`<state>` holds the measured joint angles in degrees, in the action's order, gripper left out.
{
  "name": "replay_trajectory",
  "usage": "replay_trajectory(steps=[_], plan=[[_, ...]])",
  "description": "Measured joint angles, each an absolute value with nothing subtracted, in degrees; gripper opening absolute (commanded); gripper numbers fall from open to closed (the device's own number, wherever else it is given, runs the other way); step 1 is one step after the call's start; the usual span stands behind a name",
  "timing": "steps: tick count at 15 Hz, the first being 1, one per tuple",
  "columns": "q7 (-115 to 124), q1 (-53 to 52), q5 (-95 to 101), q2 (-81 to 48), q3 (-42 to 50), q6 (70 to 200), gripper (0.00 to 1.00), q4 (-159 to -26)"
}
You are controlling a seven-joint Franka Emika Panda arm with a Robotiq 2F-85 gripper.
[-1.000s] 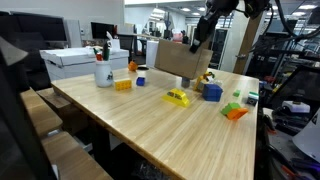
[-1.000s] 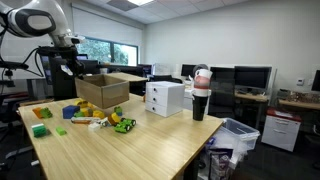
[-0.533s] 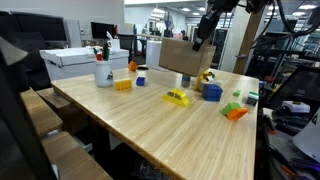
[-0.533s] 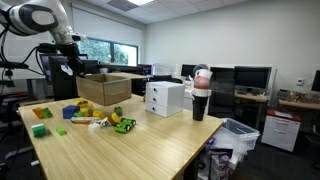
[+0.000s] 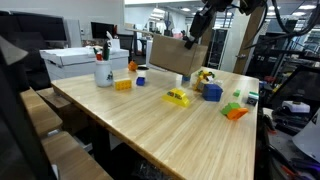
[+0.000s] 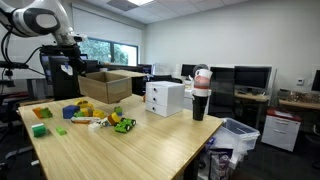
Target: Take everything out of the box
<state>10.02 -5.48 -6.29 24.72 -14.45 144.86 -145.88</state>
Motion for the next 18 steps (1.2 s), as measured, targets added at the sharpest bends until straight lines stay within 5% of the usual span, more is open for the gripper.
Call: replay_trajectory(steps=[18], plan=[[10.5, -11.1, -14.1, 17.3, -8.2, 152.5, 0.04, -146.0]])
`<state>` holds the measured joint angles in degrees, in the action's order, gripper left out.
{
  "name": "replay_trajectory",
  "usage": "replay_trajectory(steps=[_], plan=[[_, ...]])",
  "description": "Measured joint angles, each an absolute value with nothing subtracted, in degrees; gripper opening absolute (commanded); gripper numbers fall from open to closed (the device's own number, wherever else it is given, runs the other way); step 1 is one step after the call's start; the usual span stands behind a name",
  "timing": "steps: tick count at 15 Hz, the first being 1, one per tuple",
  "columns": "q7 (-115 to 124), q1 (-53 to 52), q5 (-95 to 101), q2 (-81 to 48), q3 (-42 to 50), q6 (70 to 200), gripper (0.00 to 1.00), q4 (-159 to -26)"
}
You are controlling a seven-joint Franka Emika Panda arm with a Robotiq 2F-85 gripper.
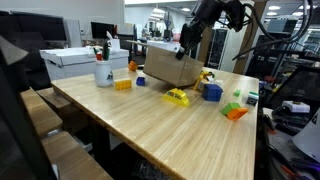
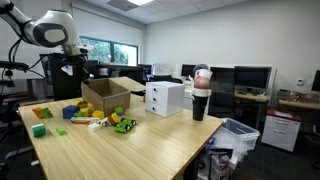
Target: Take everything out of the box
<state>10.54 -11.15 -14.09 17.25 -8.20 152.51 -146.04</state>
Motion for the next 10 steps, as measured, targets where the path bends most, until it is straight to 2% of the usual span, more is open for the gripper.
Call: replay_trajectory(steps=[10], plan=[[17.3, -6.8, -7.5, 16.5, -9.6, 152.4, 0.04, -147.6]])
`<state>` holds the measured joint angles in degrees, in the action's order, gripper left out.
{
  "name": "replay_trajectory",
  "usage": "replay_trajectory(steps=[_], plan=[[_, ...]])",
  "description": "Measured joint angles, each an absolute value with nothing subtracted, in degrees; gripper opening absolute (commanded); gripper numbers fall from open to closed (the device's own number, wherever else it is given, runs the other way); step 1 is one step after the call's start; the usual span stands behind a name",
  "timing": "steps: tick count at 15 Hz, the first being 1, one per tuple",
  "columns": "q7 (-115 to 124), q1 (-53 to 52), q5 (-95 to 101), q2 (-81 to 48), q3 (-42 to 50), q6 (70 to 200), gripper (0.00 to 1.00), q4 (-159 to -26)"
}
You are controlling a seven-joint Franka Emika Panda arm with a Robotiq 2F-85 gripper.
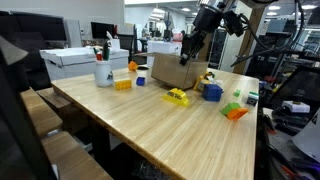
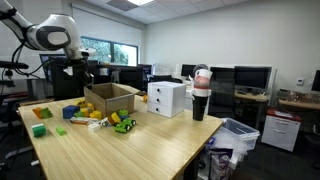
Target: Take everything out of the box
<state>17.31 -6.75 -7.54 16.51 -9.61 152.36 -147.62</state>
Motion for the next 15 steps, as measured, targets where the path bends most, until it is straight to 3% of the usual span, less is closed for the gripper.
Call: replay_trajectory(steps=[15], plan=[[23.2, -4.6, 2.7, 17.1, -11.9, 140.9, 0.04, -146.2]])
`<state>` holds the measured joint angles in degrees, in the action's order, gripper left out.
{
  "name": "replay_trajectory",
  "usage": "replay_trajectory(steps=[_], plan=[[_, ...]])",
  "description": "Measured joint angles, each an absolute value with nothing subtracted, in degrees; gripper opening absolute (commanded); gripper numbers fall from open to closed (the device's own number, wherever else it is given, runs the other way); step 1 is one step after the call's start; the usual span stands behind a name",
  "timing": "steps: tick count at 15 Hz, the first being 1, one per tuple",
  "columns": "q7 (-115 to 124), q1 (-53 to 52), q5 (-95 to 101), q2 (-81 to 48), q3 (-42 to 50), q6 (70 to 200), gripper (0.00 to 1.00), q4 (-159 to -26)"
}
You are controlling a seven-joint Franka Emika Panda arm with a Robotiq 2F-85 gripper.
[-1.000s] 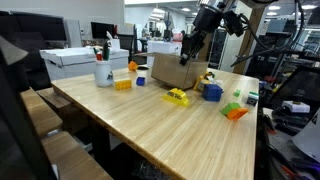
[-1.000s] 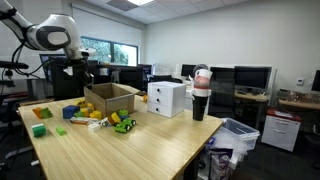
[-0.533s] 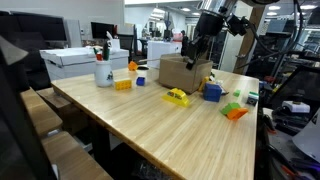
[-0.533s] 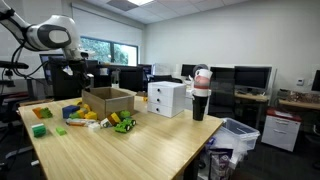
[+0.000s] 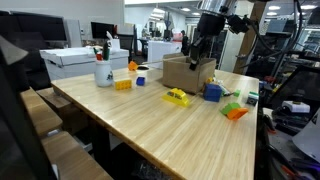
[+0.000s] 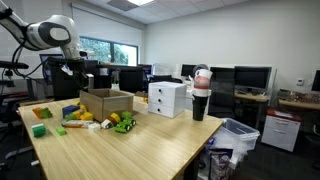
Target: Take everything out of the box
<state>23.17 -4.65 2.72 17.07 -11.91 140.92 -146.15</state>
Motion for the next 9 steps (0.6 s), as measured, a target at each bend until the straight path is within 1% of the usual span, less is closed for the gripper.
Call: replay_trajectory(steps=[1, 2, 6, 7, 8, 9], plan=[[23.7, -4.6, 3.3, 17.1, -12.0, 140.6, 0.14, -146.0], [24.0, -4.6, 3.7, 17.1, -12.1, 140.5, 0.35, -145.9], [24.7, -4.6, 3.8, 17.2, -12.5, 140.5, 0.55, -145.4], [25.0, -4.7, 3.8, 17.2, -12.6, 140.6, 0.62, -145.3], [25.4, -4.8, 3.7, 17.3, -12.8, 140.7, 0.66, -145.0], [25.6, -4.8, 3.5, 17.3, -12.9, 140.7, 0.72, -144.7]])
